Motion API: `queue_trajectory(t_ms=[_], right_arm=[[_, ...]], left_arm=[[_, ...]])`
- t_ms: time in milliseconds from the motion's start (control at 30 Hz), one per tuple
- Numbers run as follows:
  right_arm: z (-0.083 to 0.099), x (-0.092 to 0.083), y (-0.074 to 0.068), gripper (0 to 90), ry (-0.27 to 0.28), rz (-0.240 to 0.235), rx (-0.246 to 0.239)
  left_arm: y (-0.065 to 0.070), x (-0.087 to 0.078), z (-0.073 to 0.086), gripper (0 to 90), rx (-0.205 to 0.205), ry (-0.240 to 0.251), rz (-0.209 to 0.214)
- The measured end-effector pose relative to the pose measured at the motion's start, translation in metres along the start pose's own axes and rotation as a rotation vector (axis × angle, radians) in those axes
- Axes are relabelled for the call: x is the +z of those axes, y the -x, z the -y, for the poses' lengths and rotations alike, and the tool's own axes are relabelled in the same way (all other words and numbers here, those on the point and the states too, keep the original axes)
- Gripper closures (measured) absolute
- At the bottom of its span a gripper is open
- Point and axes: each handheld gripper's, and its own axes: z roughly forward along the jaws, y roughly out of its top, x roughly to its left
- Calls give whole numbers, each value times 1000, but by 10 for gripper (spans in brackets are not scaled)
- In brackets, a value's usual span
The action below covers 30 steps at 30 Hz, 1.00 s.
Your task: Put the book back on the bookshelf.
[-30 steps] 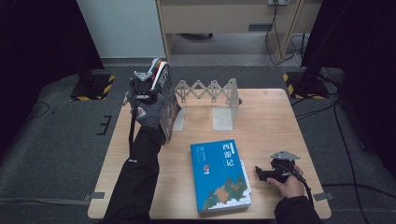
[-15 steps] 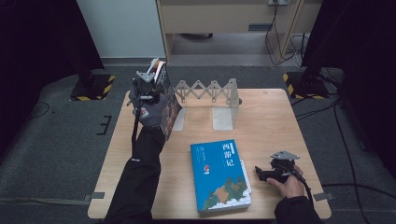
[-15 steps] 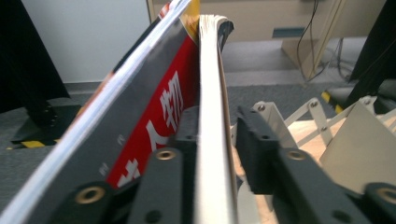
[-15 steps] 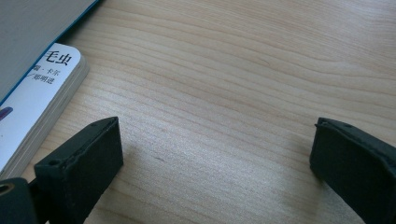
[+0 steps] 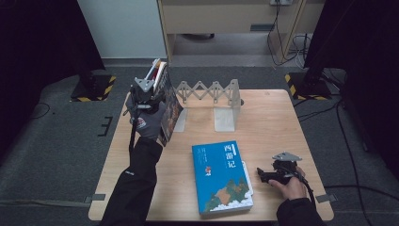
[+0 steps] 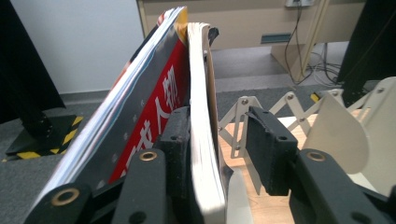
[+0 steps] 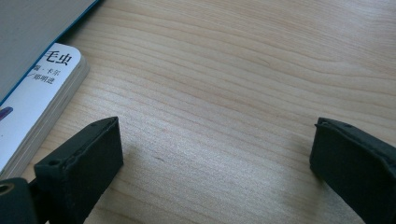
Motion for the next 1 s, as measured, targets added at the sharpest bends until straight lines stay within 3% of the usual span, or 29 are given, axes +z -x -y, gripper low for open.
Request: queue_trajectory(t_ms=[267,567,733,867,1000], right_arm=[[0,0,0,29,2,1,0],[0,0,0,27,-2,3,3],[0,0,-1,37,0,8,6],[-3,-2,-1,144,-2,14,13],[-7,-6,-2,194,15,5,19]], left_arm=[[-9,-30,-9,542,-9,59,9],[-17,-69,-12,501,-23,105,96],[-23,-89,-2,467,-48,99,156],[-31,-100,14,449,-75,78,209],[-40,-108,33,413,-100,52,244]])
